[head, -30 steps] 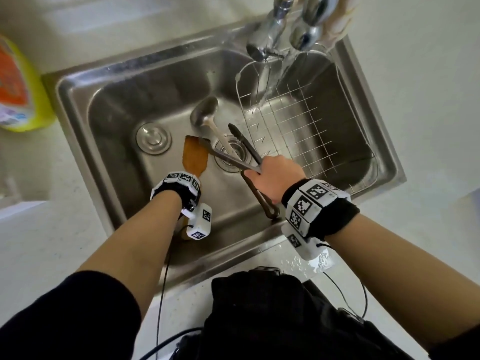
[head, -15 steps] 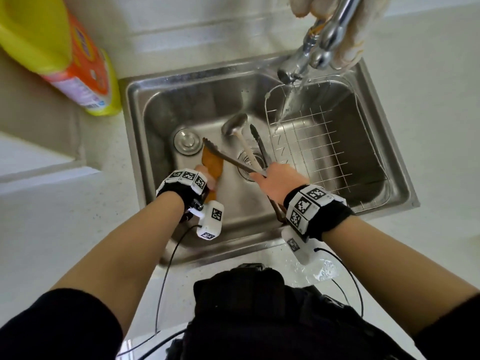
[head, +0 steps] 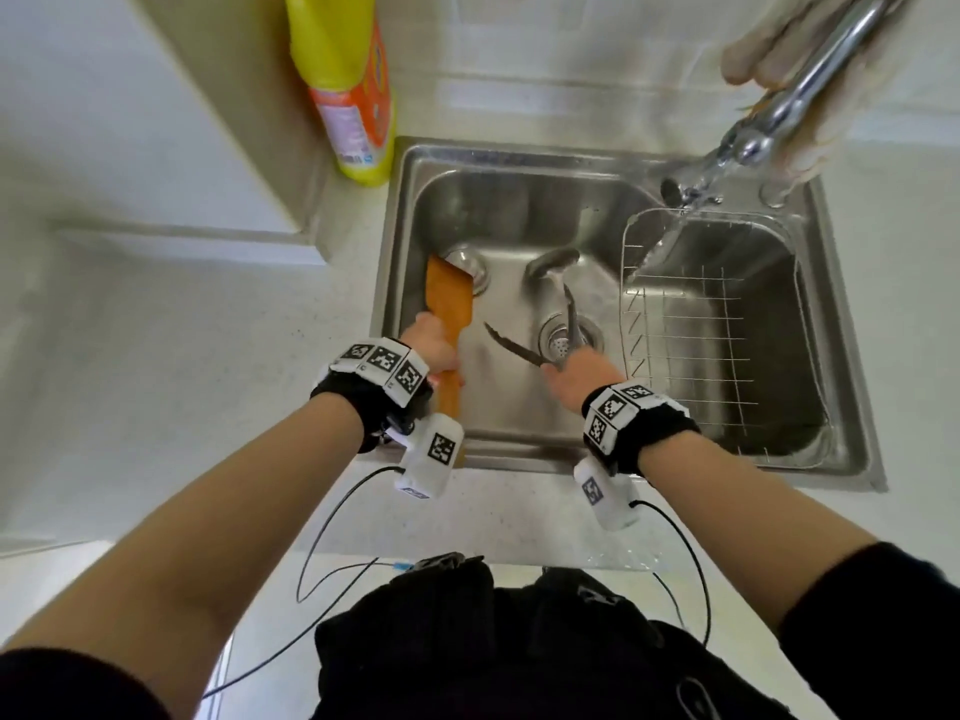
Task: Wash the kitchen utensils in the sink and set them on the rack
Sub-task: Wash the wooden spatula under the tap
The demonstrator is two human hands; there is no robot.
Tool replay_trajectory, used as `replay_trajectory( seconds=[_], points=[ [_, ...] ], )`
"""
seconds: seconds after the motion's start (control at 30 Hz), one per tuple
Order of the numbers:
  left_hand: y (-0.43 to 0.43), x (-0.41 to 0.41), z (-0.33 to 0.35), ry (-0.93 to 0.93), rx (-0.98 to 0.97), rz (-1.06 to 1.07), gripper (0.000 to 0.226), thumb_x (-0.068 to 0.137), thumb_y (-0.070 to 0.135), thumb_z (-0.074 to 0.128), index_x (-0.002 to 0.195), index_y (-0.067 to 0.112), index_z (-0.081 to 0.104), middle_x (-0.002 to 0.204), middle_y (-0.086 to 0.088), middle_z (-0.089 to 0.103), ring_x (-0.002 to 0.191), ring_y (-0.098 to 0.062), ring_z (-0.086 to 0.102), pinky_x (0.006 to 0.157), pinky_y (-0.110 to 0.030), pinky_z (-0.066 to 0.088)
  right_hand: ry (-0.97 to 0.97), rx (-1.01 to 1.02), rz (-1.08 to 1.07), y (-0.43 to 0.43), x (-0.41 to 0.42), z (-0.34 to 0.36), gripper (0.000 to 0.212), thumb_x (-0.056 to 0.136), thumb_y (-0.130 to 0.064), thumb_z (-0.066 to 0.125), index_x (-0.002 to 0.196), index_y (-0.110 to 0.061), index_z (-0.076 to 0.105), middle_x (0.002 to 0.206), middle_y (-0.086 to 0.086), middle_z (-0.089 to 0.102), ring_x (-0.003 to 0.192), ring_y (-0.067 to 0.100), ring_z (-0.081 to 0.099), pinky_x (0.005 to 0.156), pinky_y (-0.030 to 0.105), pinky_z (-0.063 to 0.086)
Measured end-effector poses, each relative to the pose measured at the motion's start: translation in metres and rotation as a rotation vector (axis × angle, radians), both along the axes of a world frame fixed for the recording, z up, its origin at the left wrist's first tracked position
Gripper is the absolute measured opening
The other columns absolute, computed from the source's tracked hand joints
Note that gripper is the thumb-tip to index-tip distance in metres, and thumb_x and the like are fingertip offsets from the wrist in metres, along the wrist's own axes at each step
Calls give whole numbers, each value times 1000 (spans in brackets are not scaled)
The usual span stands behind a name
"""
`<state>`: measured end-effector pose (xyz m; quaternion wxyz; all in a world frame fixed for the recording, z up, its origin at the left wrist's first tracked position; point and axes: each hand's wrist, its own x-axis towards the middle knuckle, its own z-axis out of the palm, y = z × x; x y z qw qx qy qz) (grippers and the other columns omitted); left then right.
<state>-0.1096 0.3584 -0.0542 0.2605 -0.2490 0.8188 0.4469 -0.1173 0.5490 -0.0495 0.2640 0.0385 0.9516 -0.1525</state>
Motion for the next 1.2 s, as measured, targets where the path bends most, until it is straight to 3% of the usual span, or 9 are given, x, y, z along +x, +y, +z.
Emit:
replay_trajectory(
  seconds=[0.13,0.23,0.4,0.53,0.67,0.8,0.97,1.1,1.2],
  points=[
    [14,3,4,130,34,34,39,87,-2,57,117,4,33,109,-20,56,87,-35,68,59,-33,58,7,67,28,1,9,-10,55,97,-21,41,140,5,20,128,20,52,116,36,54,88,36,43],
    [17,8,-2,274,18,36,36,83,0,62,100,12,33,103,-17,60,86,-31,68,67,-35,59,-31,57,111,6,11,-17,54,98,-29,40,139,1,24,136,19,43,121,36,49,97,39,40],
    [28,18,-8,411,115,55,46,81,-9,60,76,23,27,84,-12,52,56,-14,64,51,-21,53,148,-375,1,7,5,-10,42,100,-28,37,131,0,40,126,19,52,113,32,54,99,41,41],
    [25,31,-17,388,52,-2,37,79,-11,59,96,12,35,97,-12,47,77,-26,59,67,-33,54,10,-907,-449,-7,-3,-2,41,98,-19,44,132,1,34,101,16,60,70,20,60,70,34,52],
    [18,39,-23,354,-45,-132,30,89,-6,49,118,2,45,103,-11,51,71,-17,55,61,-17,48,-21,-892,-550,-2,-6,-7,16,97,-15,47,102,-2,54,102,21,66,75,25,64,81,37,55],
    [15,42,-24,325,-144,-169,28,92,2,46,120,6,50,110,-9,57,91,-20,53,71,-22,37,-130,-975,-663,4,0,-12,27,99,-9,42,120,8,47,74,10,58,64,18,58,72,31,52],
    [20,32,-21,327,-264,-286,33,95,20,48,126,10,50,122,-10,58,113,-26,54,95,-33,40,-117,-1009,-711,11,-3,-13,29,98,-6,42,120,12,47,72,10,57,64,16,57,79,32,53],
    [25,34,-29,331,-315,-363,30,96,19,47,123,9,55,115,-12,61,108,-28,56,97,-41,41,-117,-1029,-737,17,3,-16,28,98,-5,43,120,12,47,72,11,58,56,13,60,59,19,55],
    [26,27,-27,340,-335,-406,30,96,21,46,122,10,55,112,-13,62,106,-29,57,95,-43,41,-95,-1042,-723,21,-1,-12,28,98,-5,43,120,10,48,75,10,59,64,15,60,58,18,54]
  ],
)
